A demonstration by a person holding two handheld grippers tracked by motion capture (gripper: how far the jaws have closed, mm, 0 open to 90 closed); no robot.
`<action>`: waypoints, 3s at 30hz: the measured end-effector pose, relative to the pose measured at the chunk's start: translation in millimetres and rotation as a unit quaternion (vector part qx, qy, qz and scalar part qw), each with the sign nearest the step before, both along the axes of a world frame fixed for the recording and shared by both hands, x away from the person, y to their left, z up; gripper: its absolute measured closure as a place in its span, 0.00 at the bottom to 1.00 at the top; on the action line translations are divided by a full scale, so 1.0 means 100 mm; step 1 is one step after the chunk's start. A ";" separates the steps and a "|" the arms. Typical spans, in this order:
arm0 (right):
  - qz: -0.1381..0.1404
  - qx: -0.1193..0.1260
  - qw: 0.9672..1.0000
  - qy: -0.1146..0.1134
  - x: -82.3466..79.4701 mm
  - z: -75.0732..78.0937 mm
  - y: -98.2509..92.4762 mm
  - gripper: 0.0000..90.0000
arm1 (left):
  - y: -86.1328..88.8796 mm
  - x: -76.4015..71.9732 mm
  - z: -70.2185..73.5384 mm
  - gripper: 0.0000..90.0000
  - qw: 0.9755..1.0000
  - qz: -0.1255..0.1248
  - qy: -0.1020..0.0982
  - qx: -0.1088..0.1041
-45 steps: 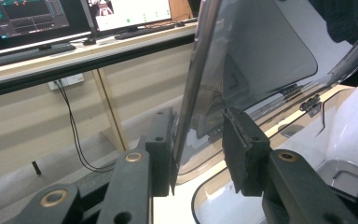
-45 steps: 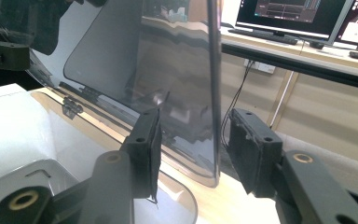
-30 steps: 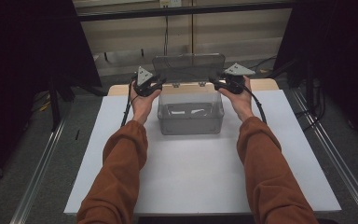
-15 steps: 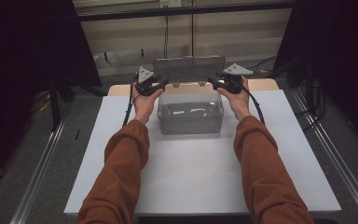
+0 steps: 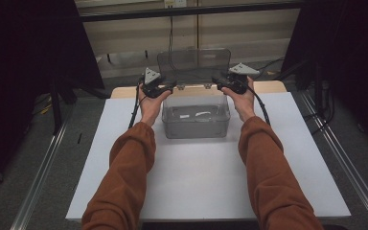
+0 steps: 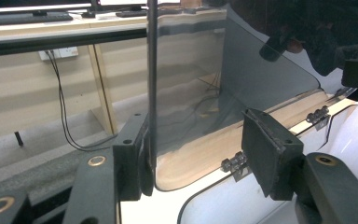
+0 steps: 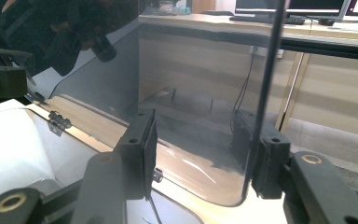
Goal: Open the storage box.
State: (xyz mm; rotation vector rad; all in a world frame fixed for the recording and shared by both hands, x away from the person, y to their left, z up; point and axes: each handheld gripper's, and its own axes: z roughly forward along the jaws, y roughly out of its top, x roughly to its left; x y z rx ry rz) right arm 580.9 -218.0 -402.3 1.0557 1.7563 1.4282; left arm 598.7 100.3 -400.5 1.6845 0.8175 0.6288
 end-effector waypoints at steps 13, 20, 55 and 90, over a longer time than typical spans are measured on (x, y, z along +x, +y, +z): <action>-0.005 0.006 1.000 0.008 0.08 -0.01 0.03 0.51 | -0.01 0.03 -0.05 0.43 1.000 -0.001 0.001 0.005; -0.003 0.011 1.000 0.015 0.11 -0.01 0.04 0.48 | -0.03 0.04 -0.07 0.41 1.000 0.000 0.001 0.008; -0.010 0.027 0.999 0.037 0.13 -0.13 0.11 0.34 | -0.05 0.06 -0.14 0.33 1.000 -0.006 0.016 0.018; -0.037 0.077 0.992 0.093 0.16 -0.26 0.00 0.24 | -0.09 0.06 -0.33 0.36 0.997 -0.030 0.066 0.028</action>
